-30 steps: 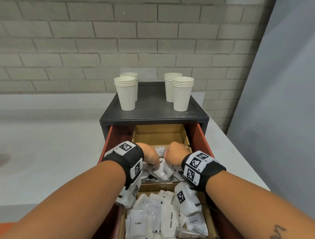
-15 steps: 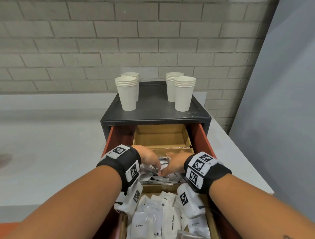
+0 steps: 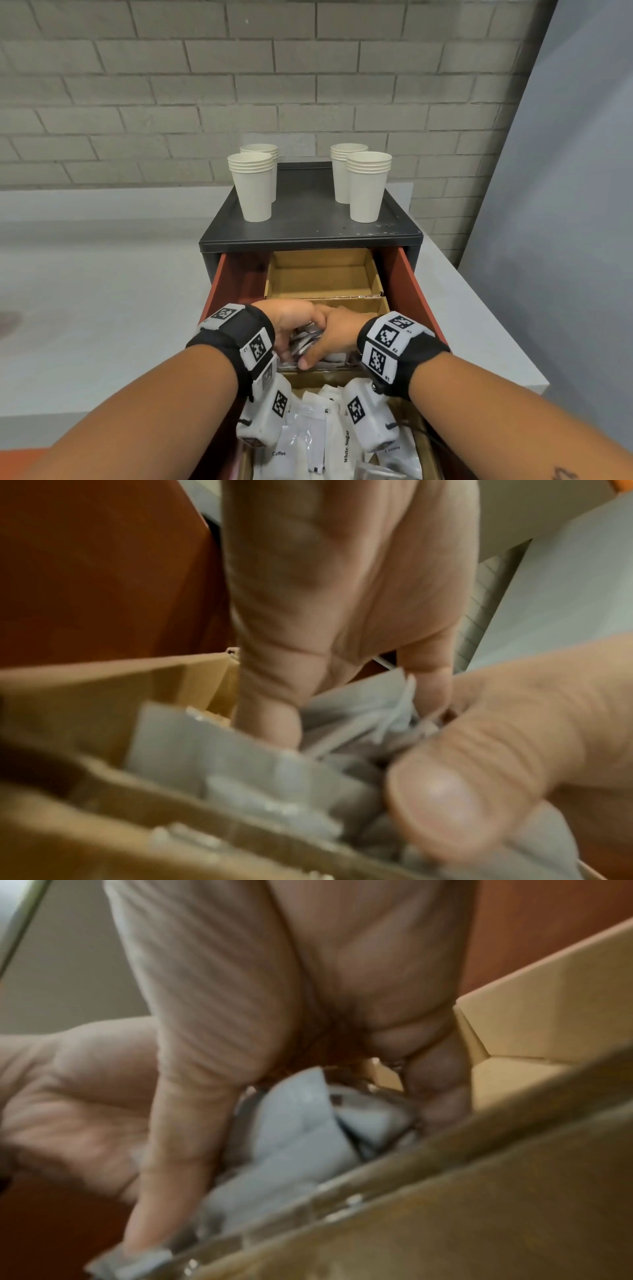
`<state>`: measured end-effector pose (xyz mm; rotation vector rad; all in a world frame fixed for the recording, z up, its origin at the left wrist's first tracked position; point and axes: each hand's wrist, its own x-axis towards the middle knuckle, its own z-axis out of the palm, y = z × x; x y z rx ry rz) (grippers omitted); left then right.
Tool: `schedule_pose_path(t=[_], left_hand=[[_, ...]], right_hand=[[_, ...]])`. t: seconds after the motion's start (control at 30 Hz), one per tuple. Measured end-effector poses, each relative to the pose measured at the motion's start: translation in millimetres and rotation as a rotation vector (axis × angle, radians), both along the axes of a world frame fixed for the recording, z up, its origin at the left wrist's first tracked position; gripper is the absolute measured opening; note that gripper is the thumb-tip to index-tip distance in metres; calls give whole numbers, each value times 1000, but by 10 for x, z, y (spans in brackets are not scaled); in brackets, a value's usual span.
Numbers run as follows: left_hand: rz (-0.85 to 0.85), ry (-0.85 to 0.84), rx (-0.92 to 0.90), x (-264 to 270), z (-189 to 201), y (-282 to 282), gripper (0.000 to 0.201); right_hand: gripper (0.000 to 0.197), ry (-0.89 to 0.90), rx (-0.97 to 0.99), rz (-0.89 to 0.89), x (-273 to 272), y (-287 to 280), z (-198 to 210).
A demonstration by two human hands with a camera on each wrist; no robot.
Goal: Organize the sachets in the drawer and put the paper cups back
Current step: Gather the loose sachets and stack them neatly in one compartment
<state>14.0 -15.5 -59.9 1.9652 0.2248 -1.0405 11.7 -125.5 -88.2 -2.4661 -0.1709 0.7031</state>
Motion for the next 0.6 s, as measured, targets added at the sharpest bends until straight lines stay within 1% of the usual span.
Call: schedule_pose_path(t=[0.07,0.13,0.23,0.37,0.43,0.5,0.53,0.6], left_hand=[[34,-9,-59,-7,-9,33,11],[66,-22,-119,-11,4,60,12],[35,-19,-153,-29,77,83,14],[-3,-79,-143,-59,210,137,26],[-33,-94,-120,-72,291,182,37],[-24,-114,-61,-61,327,233,49],[0,-145,-19,-54,330,255,50],[45,-224,69,-49,295,292,46]], right_hand=[[66,-73,90,-33,1,14,-34],[50,-143,130,-60,9,3,-42],[30,-230,175,-71,26,-42,14],[27,-294,197,-22,-47,-127,232],[28,-289,243,4,-123,-183,338],[30,-275,267,35,-237,-236,435],[29,-260,276,70,-297,-256,474],[25,-222,280,162,-427,-264,527]])
